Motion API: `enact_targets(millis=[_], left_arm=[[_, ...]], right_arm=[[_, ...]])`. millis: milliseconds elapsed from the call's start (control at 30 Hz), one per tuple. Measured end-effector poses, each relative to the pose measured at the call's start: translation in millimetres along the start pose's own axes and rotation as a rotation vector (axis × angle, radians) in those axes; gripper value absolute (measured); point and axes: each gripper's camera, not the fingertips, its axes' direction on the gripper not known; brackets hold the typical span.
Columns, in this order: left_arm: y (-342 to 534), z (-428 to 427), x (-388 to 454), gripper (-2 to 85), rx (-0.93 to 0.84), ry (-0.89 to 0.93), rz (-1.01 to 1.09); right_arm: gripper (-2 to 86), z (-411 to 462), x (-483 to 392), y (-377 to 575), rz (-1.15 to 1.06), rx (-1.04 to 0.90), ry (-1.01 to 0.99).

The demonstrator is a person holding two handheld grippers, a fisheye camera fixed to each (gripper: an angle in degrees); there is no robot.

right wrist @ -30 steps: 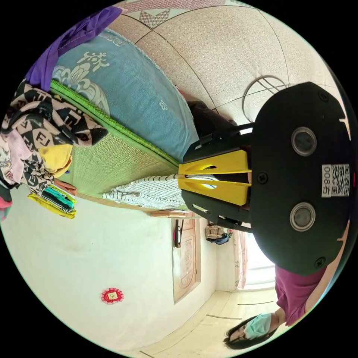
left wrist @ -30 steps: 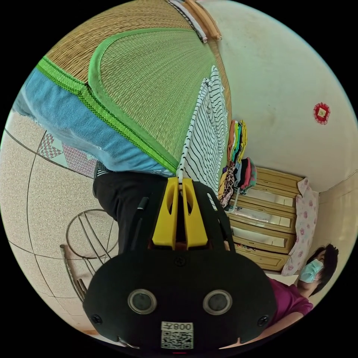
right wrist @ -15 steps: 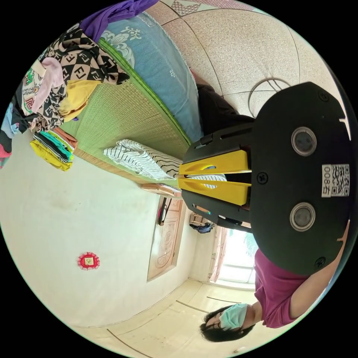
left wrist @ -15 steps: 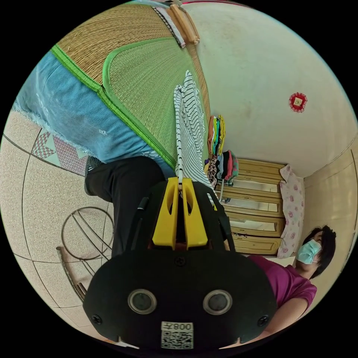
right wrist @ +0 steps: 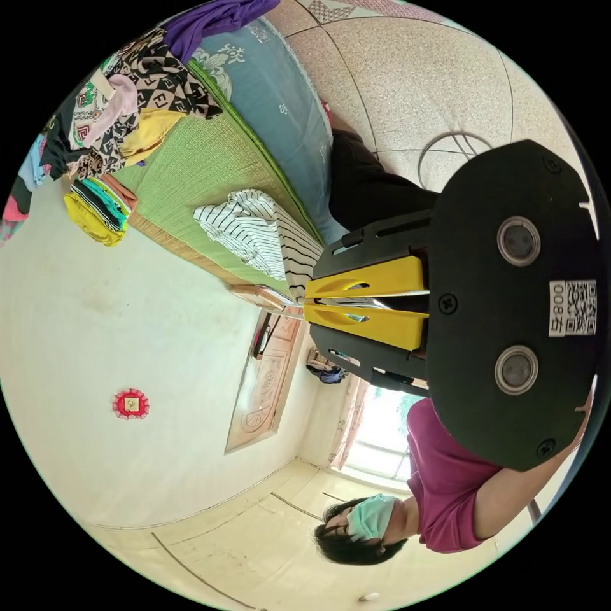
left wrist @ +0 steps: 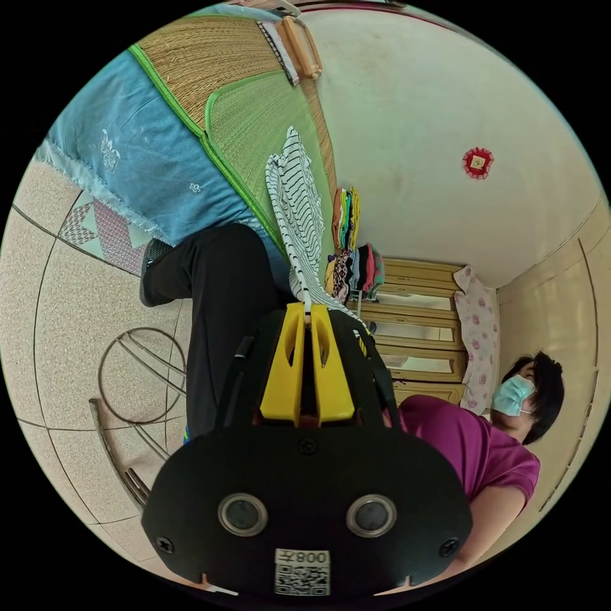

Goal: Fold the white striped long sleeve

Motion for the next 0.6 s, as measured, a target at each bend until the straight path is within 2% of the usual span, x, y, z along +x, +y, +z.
enact_targets(millis=[600], left_arm=[[75,-20,40,1.2,-0.013,0.067,0.137]], right_arm=[[1.5,-17,-57,38,-0.046,0.038,-0.01]])
